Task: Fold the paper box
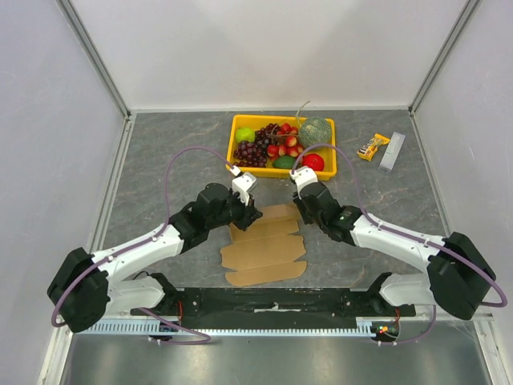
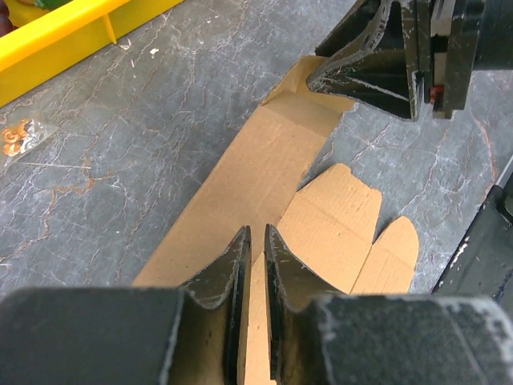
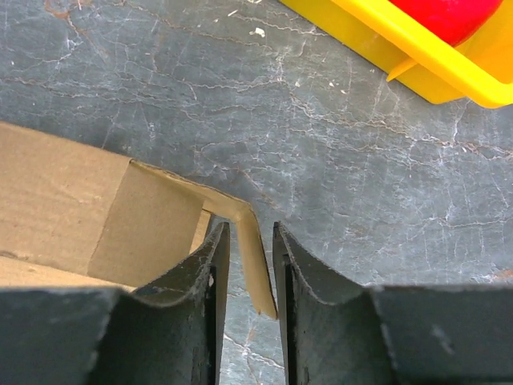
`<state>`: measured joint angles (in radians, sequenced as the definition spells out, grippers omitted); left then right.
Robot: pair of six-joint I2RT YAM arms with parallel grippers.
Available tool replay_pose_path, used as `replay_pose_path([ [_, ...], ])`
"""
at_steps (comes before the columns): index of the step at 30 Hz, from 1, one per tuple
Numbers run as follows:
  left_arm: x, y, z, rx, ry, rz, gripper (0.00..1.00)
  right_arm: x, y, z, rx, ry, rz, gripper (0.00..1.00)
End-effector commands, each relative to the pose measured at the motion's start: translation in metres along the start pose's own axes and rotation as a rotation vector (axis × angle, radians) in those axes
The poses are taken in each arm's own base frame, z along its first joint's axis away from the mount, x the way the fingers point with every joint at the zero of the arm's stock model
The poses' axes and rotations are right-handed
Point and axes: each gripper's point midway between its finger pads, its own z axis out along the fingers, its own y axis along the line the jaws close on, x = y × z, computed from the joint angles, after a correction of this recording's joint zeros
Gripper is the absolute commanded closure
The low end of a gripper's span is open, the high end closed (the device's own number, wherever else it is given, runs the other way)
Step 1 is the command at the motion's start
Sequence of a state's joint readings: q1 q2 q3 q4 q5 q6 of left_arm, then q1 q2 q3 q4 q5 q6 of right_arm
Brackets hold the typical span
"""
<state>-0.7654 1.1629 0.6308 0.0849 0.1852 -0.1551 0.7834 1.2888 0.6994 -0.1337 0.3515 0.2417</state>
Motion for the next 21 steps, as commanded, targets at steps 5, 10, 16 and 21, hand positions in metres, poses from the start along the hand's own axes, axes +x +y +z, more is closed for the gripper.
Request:
replay_pose_path([
  [5,-0.001,-0.004,-0.002,0.014,-0.027,-0.001,0.83,-0.045,-0.002,-0.023,-0.055,-0.125,0.095,0.59],
  [10,0.005,-0.002,-0.003,0.010,-0.026,0.001,0.84,-0.068,0.011,-0.048,-0.159,-0.198,0.156,0.69],
  [16,0.009,0.000,-0.004,0.005,-0.035,0.007,0.84,-0.061,0.025,-0.038,-0.210,-0.146,0.156,0.94],
  [21,0.007,0.002,-0.007,-0.005,-0.058,0.021,0.85,-0.052,0.026,-0.023,-0.188,-0.091,0.140,1.00],
])
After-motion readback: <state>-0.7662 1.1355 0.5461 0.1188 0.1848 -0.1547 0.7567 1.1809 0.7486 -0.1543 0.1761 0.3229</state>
